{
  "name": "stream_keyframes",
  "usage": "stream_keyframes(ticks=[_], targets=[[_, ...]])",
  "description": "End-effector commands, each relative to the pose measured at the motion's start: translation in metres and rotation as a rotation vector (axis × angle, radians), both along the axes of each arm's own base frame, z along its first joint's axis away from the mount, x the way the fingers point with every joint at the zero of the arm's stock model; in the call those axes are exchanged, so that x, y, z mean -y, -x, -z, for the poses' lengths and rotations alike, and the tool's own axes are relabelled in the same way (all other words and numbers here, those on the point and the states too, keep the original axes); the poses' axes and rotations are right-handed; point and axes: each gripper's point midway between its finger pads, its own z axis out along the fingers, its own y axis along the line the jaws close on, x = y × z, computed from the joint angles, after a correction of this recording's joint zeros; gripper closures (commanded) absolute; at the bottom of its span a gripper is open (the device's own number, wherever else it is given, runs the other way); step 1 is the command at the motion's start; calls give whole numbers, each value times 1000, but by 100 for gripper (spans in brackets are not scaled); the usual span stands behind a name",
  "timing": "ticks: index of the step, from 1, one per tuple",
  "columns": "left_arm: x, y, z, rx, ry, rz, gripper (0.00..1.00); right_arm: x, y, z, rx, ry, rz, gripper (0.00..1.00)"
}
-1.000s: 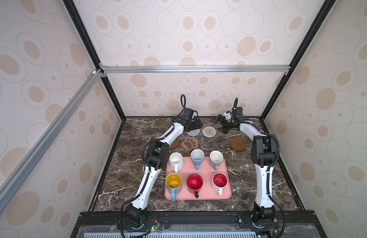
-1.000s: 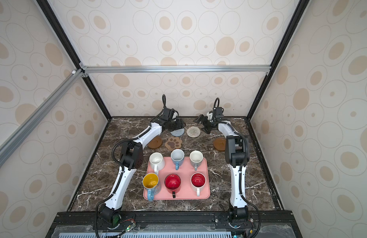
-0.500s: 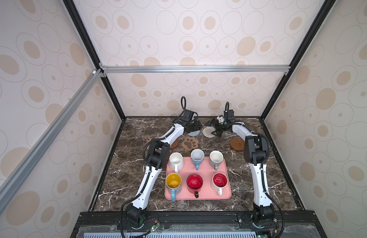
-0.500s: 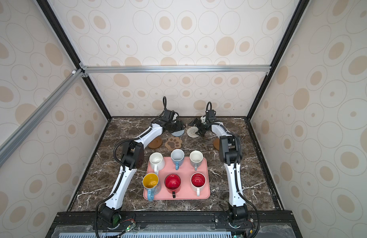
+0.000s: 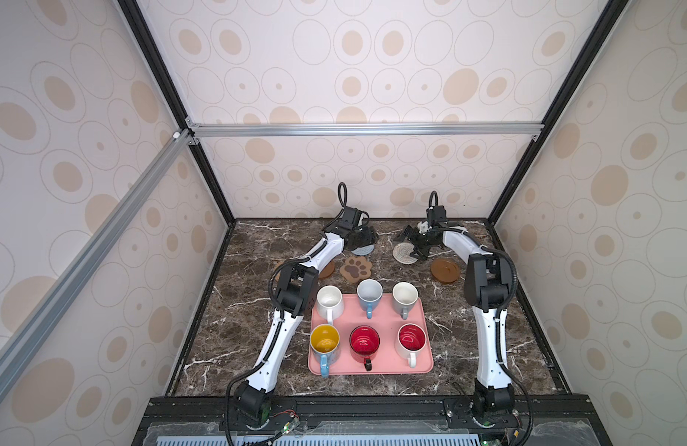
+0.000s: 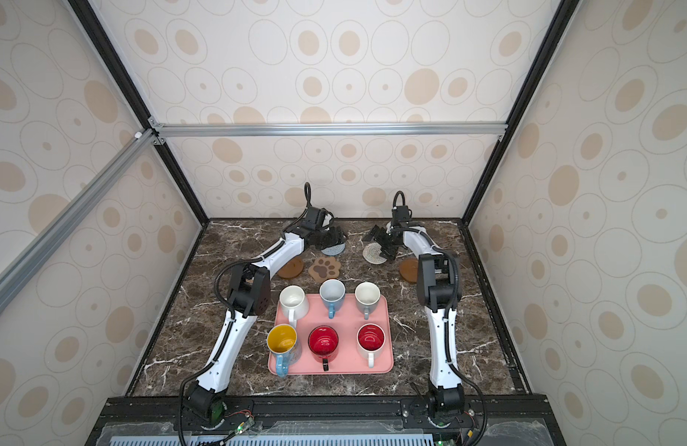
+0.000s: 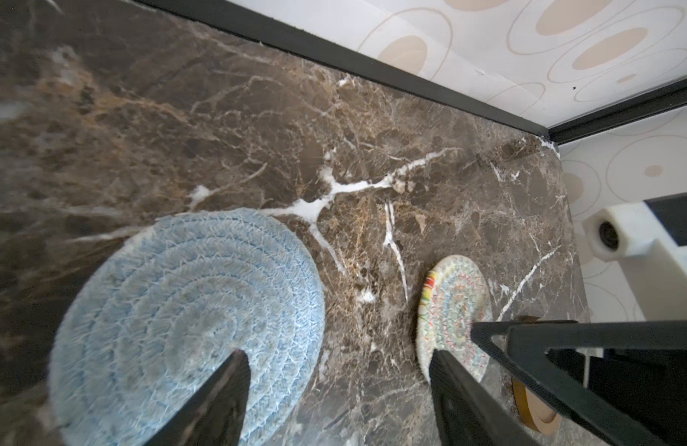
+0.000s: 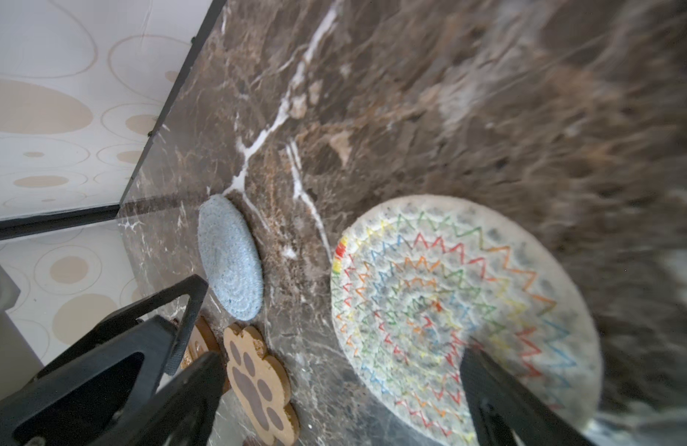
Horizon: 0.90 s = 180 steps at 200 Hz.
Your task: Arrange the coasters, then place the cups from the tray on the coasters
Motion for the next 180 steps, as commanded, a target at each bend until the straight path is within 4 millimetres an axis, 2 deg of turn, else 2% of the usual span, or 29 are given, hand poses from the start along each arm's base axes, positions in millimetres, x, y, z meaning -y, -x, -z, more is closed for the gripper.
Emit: stream_keyframes(ticks=[1,54,89,107,148,180], targets=[[6,-5,4,-4,42,11,26,29,16,16,-84,81,50,0],[12,-3,14,-26,72,34,26,39,20,19,-103,99,58,0],[27,7,16,-32,81,76,27,43,19,15,-91,103,61,0],[41,16,14,-38,104,124,27,45,18,13,-87,101,68,0],[57,36,16,-69,106,195,27,50,16,12,-87,99,82,0],[66,51,18,-88,91,248,27,46,8,-4,-44,47,74,0]])
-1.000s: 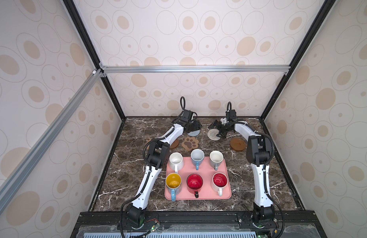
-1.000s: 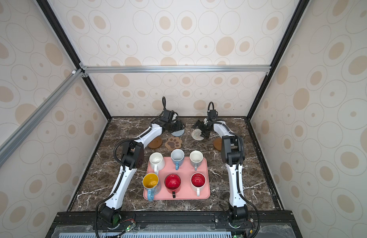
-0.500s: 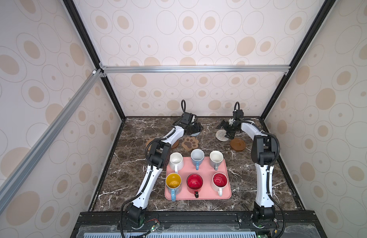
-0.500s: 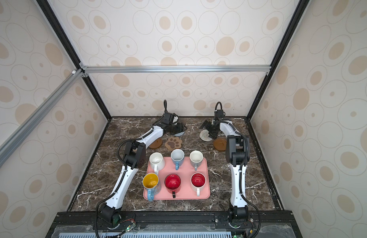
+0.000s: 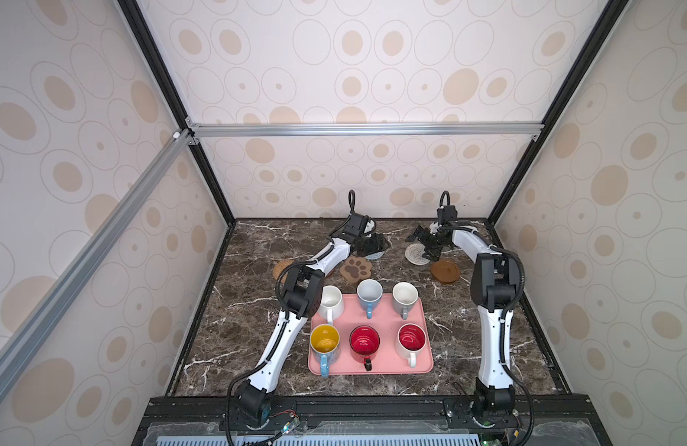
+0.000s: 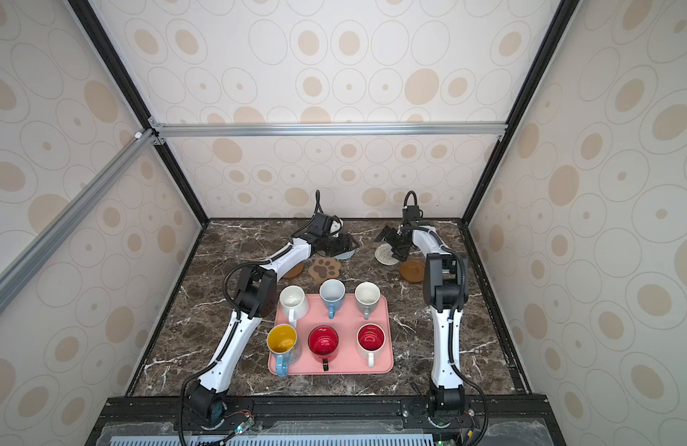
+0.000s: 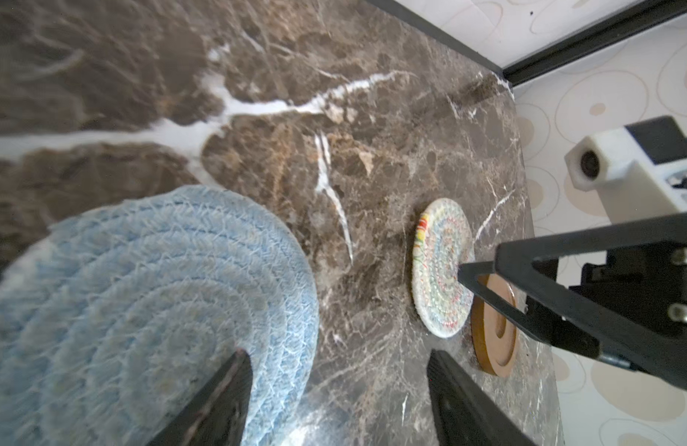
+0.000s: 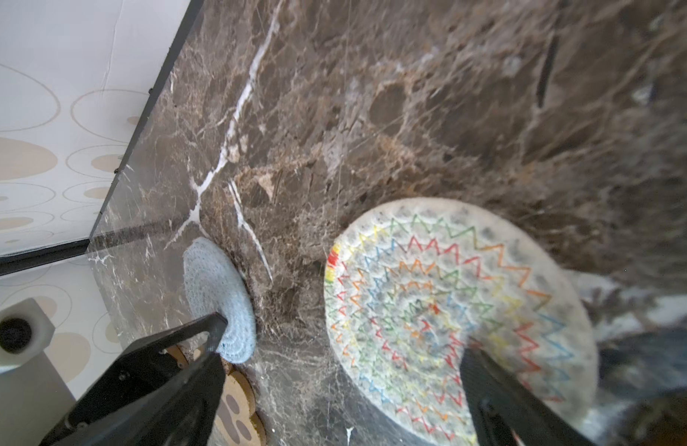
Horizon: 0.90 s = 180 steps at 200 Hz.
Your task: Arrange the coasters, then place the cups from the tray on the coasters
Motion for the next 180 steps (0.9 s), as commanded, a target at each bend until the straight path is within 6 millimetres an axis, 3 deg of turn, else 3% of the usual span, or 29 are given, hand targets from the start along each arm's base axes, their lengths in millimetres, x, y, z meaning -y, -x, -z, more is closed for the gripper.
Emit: stream_keyframes(ticks=[1,90,180], targets=[[11,16,6,-28,-16,70,27,8,6,-7,-20,-11,16,0],[26,47,7,-70,-12,191,27,5,-15,-65,116,-68,-2,0],[41,75,7,-112,12,295,27,9,-13,-64,111,-75,6,0]])
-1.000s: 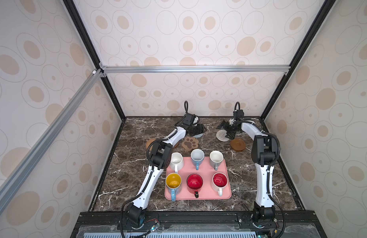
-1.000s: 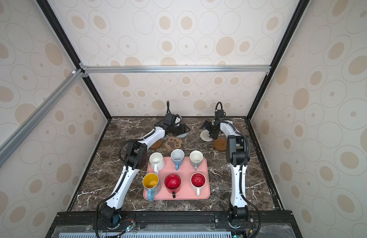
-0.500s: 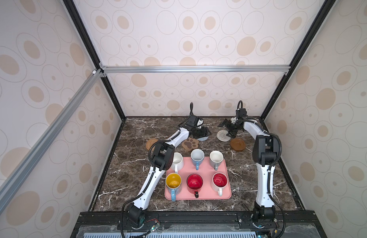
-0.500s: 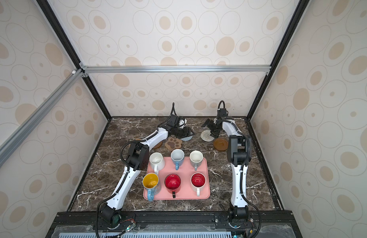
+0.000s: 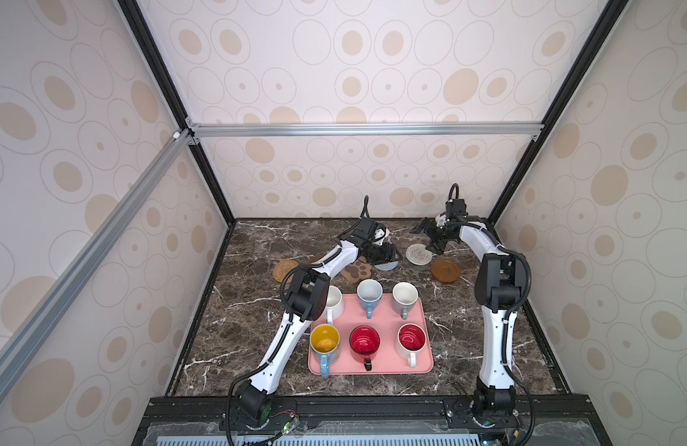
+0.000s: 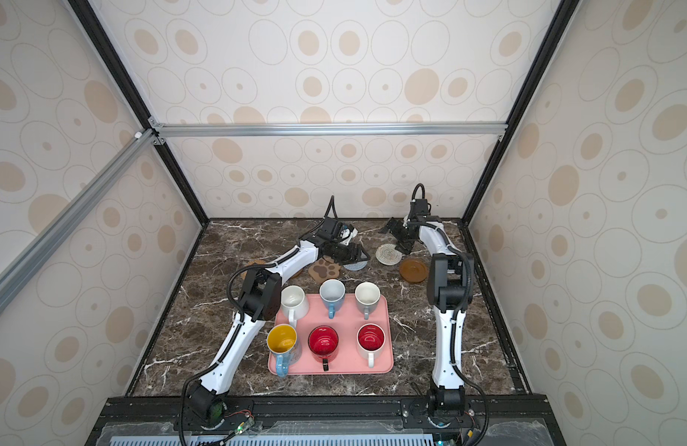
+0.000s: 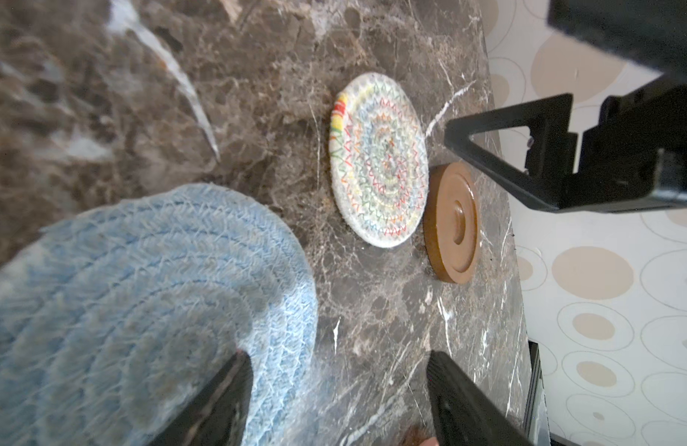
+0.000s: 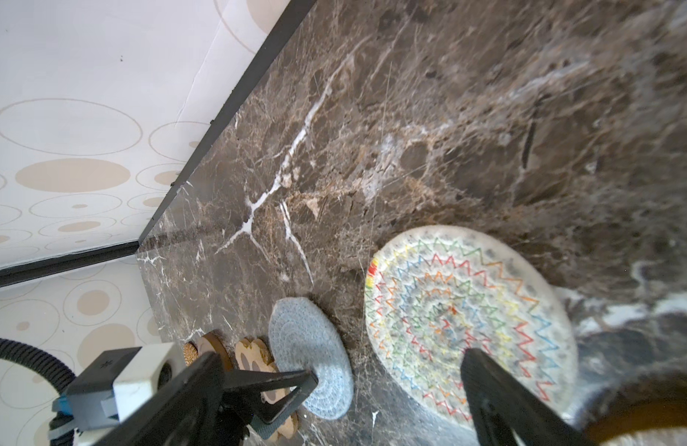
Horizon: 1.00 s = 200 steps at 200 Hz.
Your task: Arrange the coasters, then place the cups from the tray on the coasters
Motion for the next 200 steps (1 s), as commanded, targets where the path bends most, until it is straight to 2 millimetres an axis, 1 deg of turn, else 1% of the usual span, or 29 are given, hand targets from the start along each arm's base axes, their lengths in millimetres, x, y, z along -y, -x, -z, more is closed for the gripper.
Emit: stream_keyframes(ticks=[1,57,94,127,153,163,180,189,200], targets=[[4,18,7,-45,-20,57,27,0,-1,-29,44,-15,2,0],[13,30,2,-54,-11,112,27,0,0,-25,37,-18,3,0],[13,35,-2,-61,-3,134,27,0,1,-23,33,-20,4,0],[14,43,-3,-82,7,170,27,0,1,-23,34,-23,6,0],[13,38,-9,-52,-2,159,27,0,0,-22,30,-27,10,0],[14,34,-16,-30,1,149,27,-1,0,-23,28,-31,11,0],[16,24,-35,22,27,128,27,-2,0,-25,33,-34,9,0],[16,17,-47,53,46,109,27,-2,0,-27,39,-41,4,0],[16,7,-68,98,76,82,27,-6,1,-29,40,-55,-5,0]])
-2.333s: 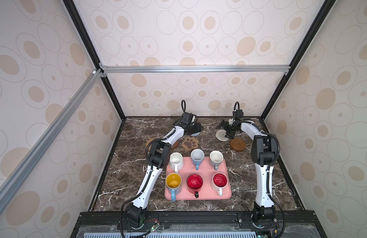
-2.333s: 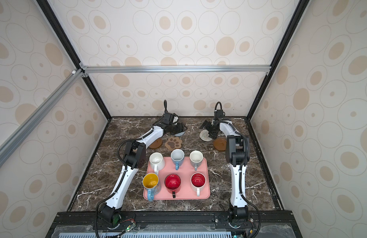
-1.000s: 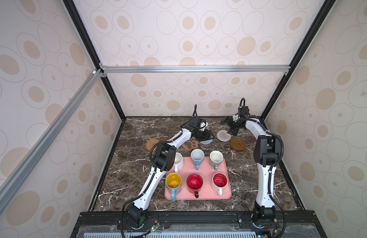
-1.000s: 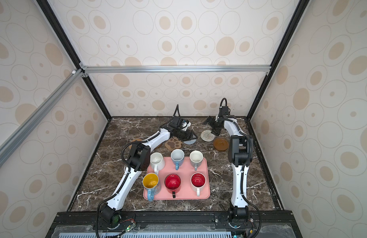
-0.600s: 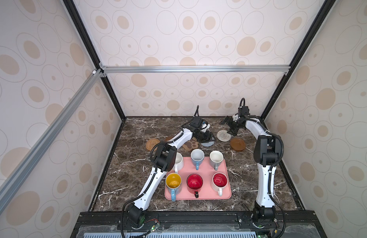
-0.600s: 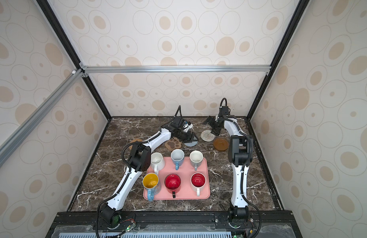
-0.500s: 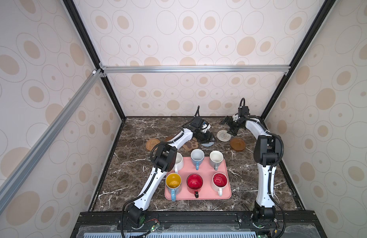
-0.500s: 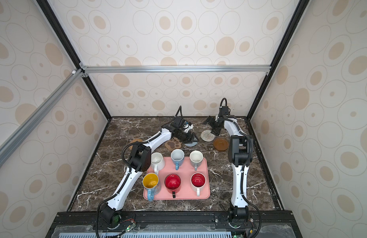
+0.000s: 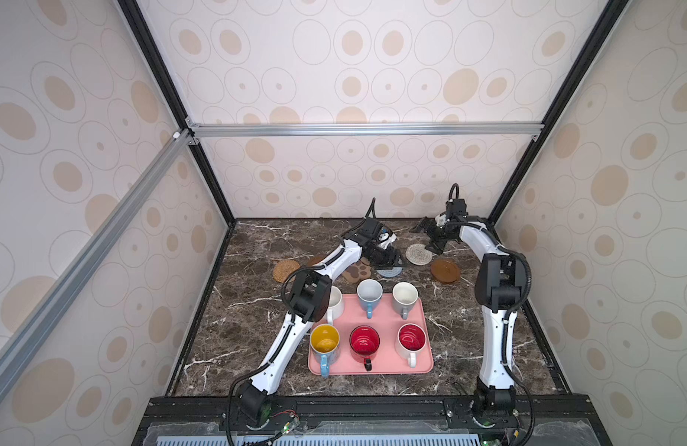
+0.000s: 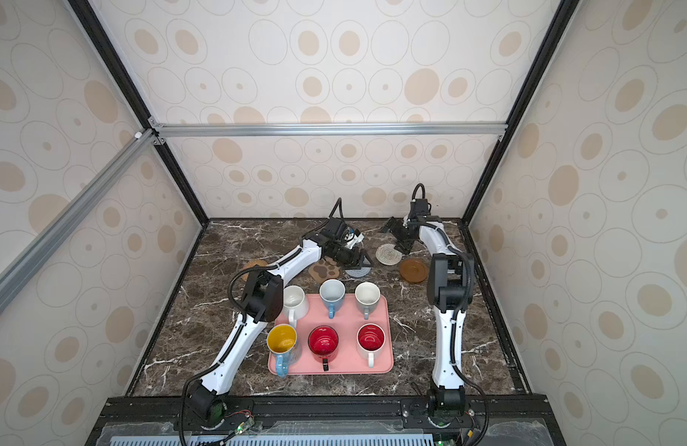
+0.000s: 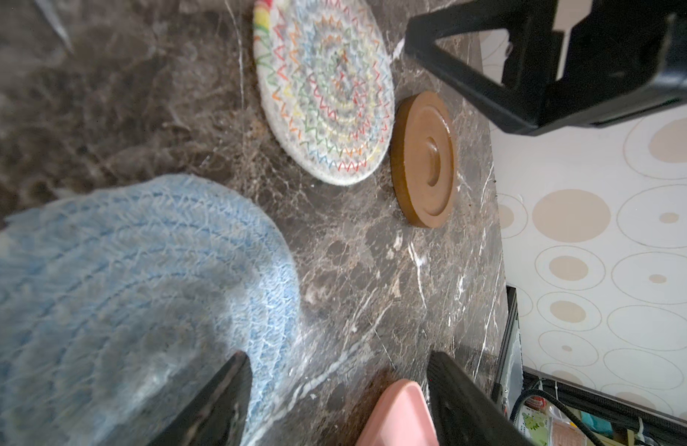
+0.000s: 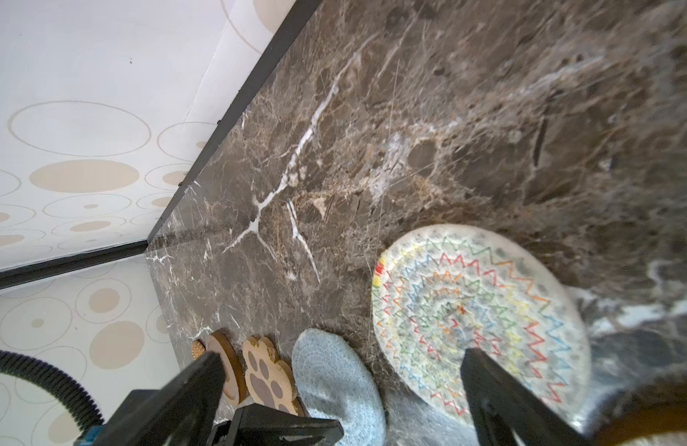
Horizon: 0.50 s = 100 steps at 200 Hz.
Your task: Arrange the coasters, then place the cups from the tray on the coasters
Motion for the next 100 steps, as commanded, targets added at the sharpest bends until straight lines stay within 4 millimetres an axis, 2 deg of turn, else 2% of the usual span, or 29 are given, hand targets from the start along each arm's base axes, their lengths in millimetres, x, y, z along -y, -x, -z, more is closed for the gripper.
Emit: stream_keyframes(ticks=[1,25,41,69,100], targets=[[5,-23,-59,142,83,-37,27,-4,1,-27,40,-34,-10,0],[-3,-46,-110,250,149,-106,26,-23,6,-34,54,-99,-76,0],[-20,-62,-136,311,146,-179,26,-41,11,-36,57,-138,-134,0],[-64,-86,-156,368,79,-318,26,-74,25,-32,38,-203,-240,0],[-117,-104,-162,390,-4,-450,25,-110,40,-18,4,-260,-343,0]])
